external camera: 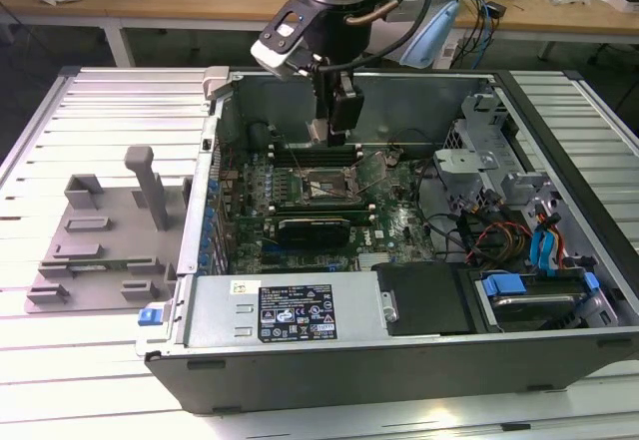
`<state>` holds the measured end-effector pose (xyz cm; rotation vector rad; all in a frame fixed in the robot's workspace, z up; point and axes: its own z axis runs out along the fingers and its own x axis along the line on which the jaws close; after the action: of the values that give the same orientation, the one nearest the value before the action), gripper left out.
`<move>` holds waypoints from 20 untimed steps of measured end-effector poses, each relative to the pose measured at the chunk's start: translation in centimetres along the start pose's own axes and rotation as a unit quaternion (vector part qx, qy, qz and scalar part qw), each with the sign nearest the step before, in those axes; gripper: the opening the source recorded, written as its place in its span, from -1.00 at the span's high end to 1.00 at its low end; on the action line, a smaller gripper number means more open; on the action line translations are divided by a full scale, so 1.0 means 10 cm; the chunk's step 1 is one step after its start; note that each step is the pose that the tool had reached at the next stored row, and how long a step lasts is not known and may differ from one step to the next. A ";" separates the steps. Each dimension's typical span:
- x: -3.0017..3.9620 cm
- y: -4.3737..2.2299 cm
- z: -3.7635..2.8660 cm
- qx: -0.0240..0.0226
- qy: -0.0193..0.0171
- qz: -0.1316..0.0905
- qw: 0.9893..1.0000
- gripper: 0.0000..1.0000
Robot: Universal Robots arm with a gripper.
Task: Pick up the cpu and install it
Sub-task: 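Place the cpu into insertion slot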
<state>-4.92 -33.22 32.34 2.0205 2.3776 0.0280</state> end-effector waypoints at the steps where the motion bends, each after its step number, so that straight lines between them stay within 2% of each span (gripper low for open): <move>1: 0.000 0.000 0.000 0.000 0.000 0.006 1.000 -0.09; 5: 0.000 -0.001 0.015 0.000 0.000 0.010 1.000 -0.09; 8: 0.000 -0.002 0.072 0.000 -0.001 0.020 1.000 -0.09; 10: 0.000 -0.003 0.098 0.000 -0.001 0.022 1.000 -0.09; 15: 0.001 -0.006 0.216 0.000 -0.001 0.024 1.000 -0.09; 20: 0.001 -0.007 0.255 0.000 -0.001 0.026 1.000 -0.09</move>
<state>-4.92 -33.21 29.79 2.0824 2.3229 0.0273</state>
